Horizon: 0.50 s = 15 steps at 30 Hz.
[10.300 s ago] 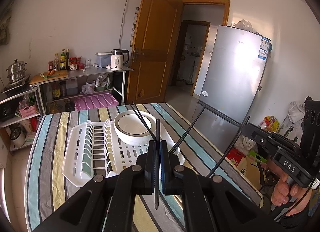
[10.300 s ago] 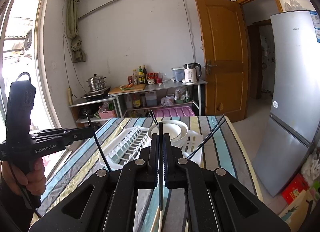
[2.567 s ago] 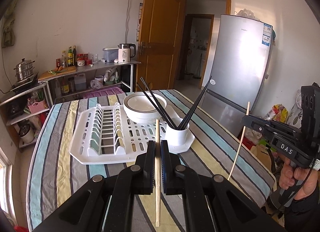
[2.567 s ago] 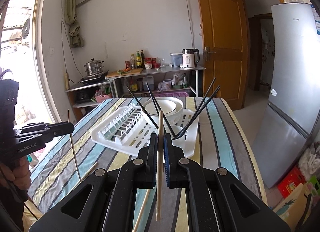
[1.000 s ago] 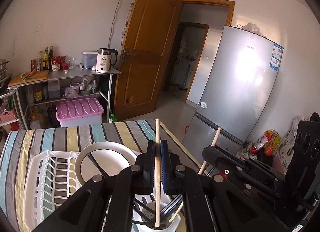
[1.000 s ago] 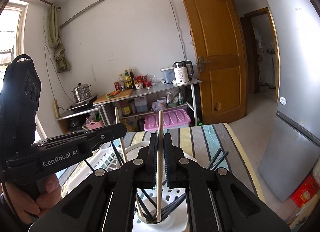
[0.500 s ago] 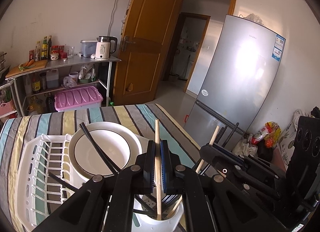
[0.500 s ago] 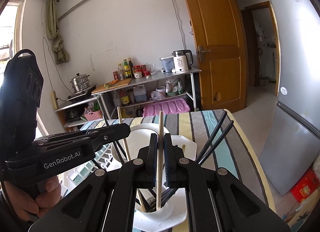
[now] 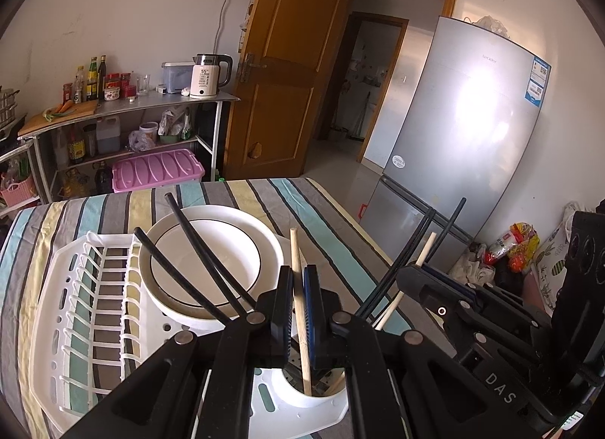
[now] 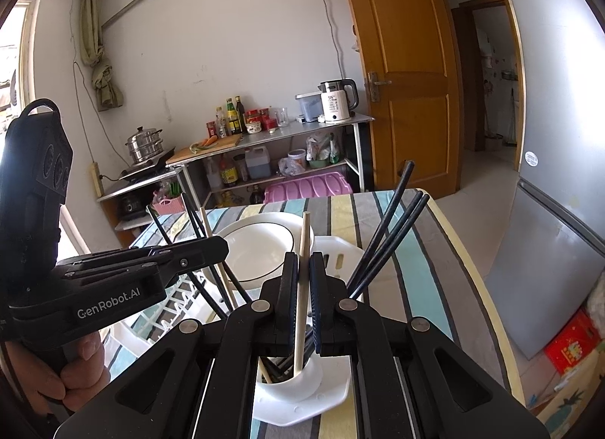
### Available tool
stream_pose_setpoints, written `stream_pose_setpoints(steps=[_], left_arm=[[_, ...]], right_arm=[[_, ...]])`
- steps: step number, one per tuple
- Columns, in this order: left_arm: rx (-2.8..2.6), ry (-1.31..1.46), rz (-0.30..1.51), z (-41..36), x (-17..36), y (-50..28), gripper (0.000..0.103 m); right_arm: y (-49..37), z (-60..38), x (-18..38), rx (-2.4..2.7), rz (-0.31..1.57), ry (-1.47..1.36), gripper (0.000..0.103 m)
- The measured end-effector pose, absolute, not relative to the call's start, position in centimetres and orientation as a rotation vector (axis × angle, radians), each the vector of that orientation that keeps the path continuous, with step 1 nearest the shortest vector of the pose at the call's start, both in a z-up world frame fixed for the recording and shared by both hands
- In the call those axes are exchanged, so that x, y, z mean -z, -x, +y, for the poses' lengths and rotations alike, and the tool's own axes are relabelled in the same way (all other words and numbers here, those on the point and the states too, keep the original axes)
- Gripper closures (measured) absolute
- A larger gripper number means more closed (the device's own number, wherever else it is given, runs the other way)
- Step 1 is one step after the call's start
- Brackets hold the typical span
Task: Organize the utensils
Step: 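Lower the wooden chopsticks into the white cup and open both tools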
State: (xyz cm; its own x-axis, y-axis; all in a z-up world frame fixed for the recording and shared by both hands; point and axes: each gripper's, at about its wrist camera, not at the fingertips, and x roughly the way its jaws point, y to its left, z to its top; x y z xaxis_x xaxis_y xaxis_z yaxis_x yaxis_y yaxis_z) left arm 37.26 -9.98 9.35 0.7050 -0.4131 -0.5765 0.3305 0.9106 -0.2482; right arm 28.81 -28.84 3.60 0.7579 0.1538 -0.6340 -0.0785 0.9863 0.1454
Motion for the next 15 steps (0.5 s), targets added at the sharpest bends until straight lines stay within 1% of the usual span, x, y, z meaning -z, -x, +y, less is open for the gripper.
stream_pose_setpoints(steps=[3, 4, 5, 15], left_arm=[[0.402, 0.118, 0.661, -9.7, -9.5, -36.7, 0.097], [0.402, 0.111, 0.662, -9.7, -9.5, -36.6, 0.097], [0.403, 0.108, 0.662, -9.7, -9.5, -36.4, 0.098], [0.388, 0.077, 0.635, -8.1, -9.9, -32.3, 0.097]], right_arm=[[-28.5, -28.9, -3.8, -0.126, 0.705, -0.110, 0.095], [-28.5, -28.8, -3.8, -0.126, 0.705, -0.107, 0.092], [-28.3, -28.8, -3.7, -0.129, 0.705, -0.105, 0.091], [-25.1, -28.5, -3.9, -0.148, 0.701, -0.098, 0.089]])
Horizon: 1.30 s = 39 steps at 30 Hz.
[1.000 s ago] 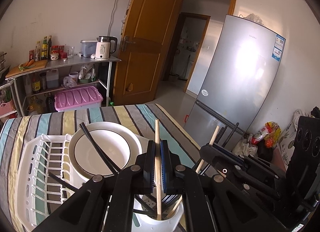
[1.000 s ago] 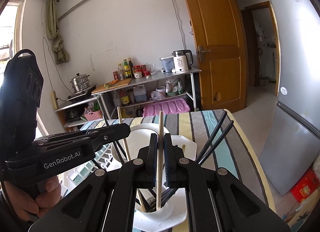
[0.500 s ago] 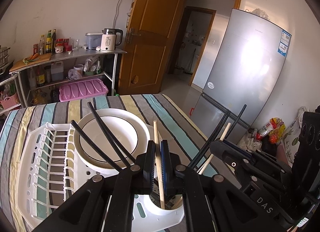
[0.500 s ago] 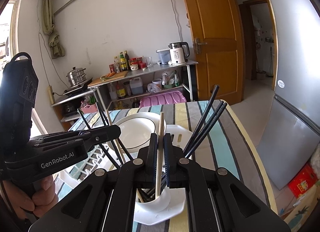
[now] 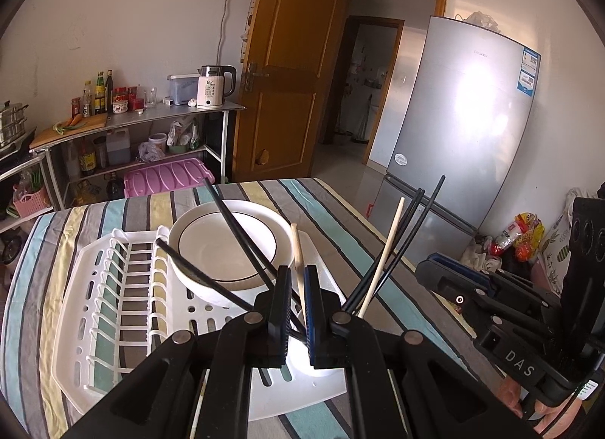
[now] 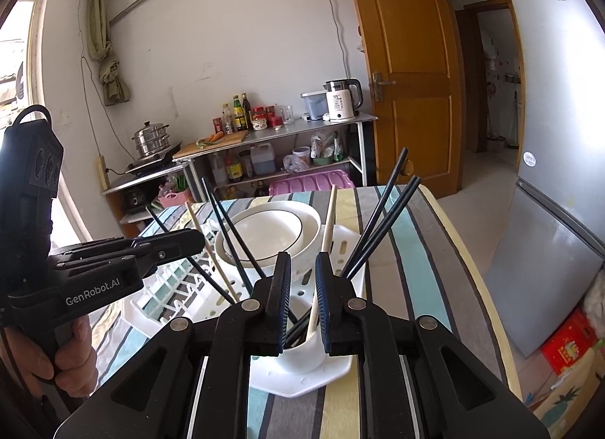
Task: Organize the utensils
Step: 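Lower the wooden chopsticks into the white cup and open both tools, then withdraw both tools toward the remaining wooden chopsticks on the cloth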
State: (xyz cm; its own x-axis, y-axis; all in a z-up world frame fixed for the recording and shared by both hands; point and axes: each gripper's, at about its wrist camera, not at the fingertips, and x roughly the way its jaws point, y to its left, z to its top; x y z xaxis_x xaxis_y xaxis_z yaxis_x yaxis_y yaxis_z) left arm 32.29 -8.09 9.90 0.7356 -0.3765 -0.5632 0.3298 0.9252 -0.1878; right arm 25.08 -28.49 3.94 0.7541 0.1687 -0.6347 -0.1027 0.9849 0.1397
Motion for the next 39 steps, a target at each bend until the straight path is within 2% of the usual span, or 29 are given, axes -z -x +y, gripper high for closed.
stream_pose_setpoints(steps=[19, 21, 23, 25, 32, 39], left_arm=[[0.306, 0.054, 0.633, -2.0, -6.5, -16.8, 0.079], [0.294, 0.051, 0.643, -1.5, -5.7, -15.4, 0.079], [0.282, 0.047, 0.651, -0.8, -5.0, -14.0, 0.079], [0.269, 0.045, 0.662, -0.2, -4.3, -12.8, 0.079], [0.221, 0.022, 0.684, 1.9, -2.8, -10.4, 0.078], [0.167, 0.019, 0.757, 3.5, -0.9, -11.8, 0.072]], right_arm=[[-13.4, -25.0, -3.1, -0.227, 0.736, -0.087, 0.086], [-12.3, -24.4, -2.8, -0.234, 0.746, -0.071, 0.084], [-11.2, -23.7, -2.4, -0.237, 0.752, -0.052, 0.072], [-10.4, -23.2, -1.9, -0.241, 0.768, -0.049, 0.071], [-9.5, -22.7, -0.1, -0.241, 0.826, -0.064, 0.071], [-10.5, -22.4, 1.9, -0.223, 0.900, -0.055, 0.071]])
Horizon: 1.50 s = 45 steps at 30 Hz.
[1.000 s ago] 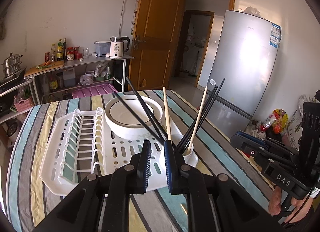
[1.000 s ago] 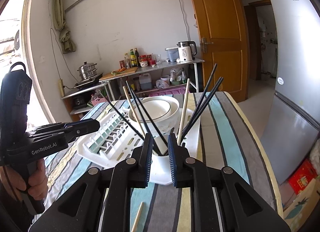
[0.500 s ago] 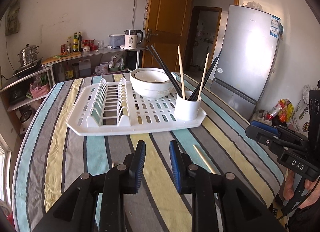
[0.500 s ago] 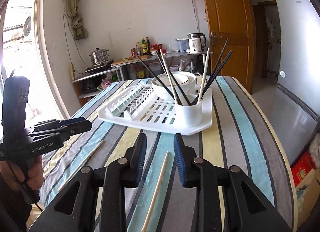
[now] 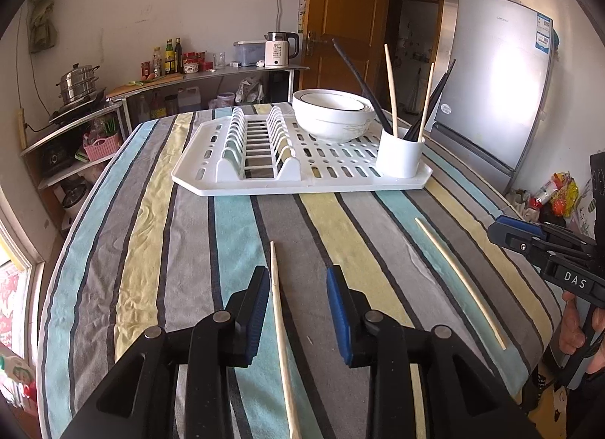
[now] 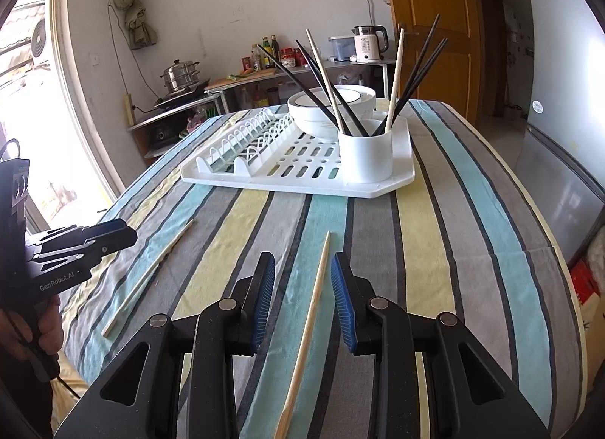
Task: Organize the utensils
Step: 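Withdraw both tools toward the remaining wooden chopsticks on the cloth, then close the right tool on a wooden chopstick while the left tool grasps another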
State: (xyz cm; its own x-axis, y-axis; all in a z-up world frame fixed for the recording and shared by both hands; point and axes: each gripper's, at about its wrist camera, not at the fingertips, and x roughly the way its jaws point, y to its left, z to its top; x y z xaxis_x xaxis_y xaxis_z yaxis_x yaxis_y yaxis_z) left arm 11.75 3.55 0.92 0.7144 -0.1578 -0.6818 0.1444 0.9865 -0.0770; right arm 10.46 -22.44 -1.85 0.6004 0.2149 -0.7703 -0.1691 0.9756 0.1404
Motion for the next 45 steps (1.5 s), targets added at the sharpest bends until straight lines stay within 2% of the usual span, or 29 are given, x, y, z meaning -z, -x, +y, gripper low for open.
stream_pose_setpoints(steps=[20, 22, 28, 30, 32, 36, 41, 45], left_arm=[[0.129, -0.036, 0.950, 3.3, 3.7, -17.9, 0.072], [0.126, -0.045, 0.944, 3.1, 3.7, -18.0, 0.072], [0.123, -0.072, 0.922, 2.6, 3.7, -18.1, 0.072], [0.122, -0.078, 0.922, 2.4, 3.7, -18.2, 0.072], [0.128, -0.078, 0.925, 2.4, 3.7, -18.3, 0.075], [0.138, -0.087, 0.929, 2.1, 3.7, -18.7, 0.081], [0.145, -0.105, 0.932, 1.7, 3.7, -19.0, 0.095], [0.154, -0.078, 0.940, 1.9, 3.6, -19.3, 0.098]], right_arm=[[-15.6, -21.2, 7.5, -0.174, 1.081, 0.025, 0.071], [-15.9, -21.0, 7.9, -0.173, 1.096, 0.033, 0.076], [-16.5, -20.2, 8.1, -0.162, 1.104, 0.081, 0.081], [-16.7, -20.0, 8.1, -0.168, 1.107, 0.088, 0.085], [-16.9, -19.9, 8.1, -0.173, 1.110, 0.086, 0.095], [-17.2, -19.9, 8.1, -0.177, 1.114, 0.080, 0.097], [-17.3, -20.0, 8.1, -0.187, 1.119, 0.060, 0.097], [-17.2, -20.3, 8.0, -0.196, 1.115, 0.039, 0.097]])
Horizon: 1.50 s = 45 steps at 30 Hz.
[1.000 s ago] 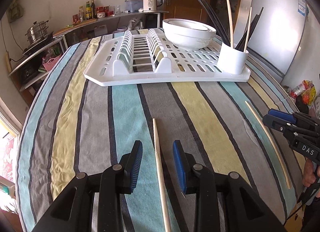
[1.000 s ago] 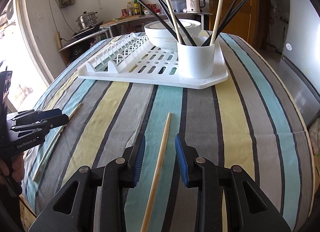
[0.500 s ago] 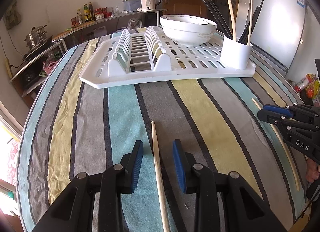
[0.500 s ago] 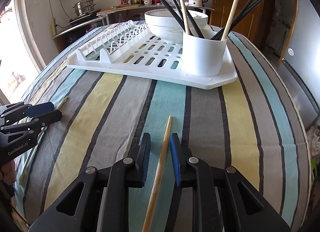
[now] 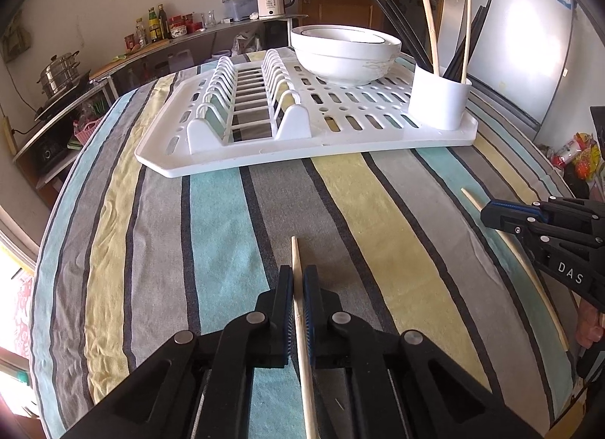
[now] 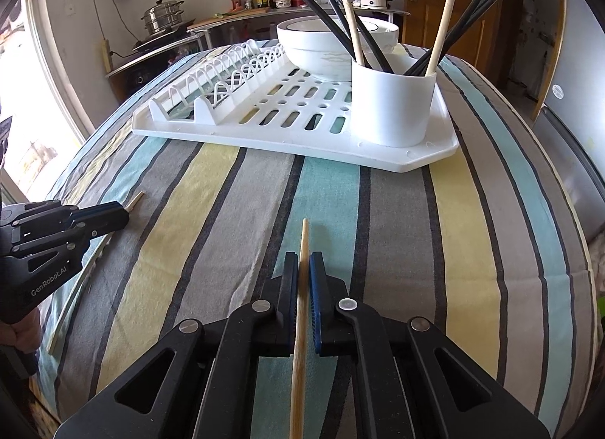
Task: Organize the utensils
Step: 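Close the right tool on a wooden chopstick while the left tool grasps another, then lift the wooden chopsticks upright and carry both tools over the white cup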
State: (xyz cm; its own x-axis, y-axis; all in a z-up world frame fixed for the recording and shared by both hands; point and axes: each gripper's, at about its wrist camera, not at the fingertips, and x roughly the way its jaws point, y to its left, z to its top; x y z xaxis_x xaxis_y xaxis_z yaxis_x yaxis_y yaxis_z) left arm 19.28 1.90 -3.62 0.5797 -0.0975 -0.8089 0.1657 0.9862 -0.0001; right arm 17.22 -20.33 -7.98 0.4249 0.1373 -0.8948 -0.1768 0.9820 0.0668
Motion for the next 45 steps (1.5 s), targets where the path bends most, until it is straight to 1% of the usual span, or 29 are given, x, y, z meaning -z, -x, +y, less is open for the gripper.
stream_pose_setpoints(steps=[9, 19, 28, 35, 45], left_arm=[[0.172, -0.025, 0.929, 2.4, 2.7, -19.1, 0.098], [0.187, 0.007, 0.830, 2.7, -1.6, -17.6, 0.098], [0.209, 0.014, 0.734, 2.3, -5.6, -15.6, 0.098], [0.222, 0.029, 0.686, 2.0, -7.6, -14.3, 0.098], [0.244, 0.060, 0.644, 1.9, -9.1, -12.3, 0.098]], right_arm=[[-17.0, -20.6, 6.7, -0.218, 1.075, 0.015, 0.097], [-16.3, -21.2, 3.7, -0.231, 0.990, -0.009, 0.097], [-14.8, -21.9, -0.2, -0.236, 0.885, -0.028, 0.097], [-13.0, -22.6, -2.8, -0.239, 0.814, -0.043, 0.097], [-11.2, -23.2, -4.8, -0.238, 0.752, -0.058, 0.097]])
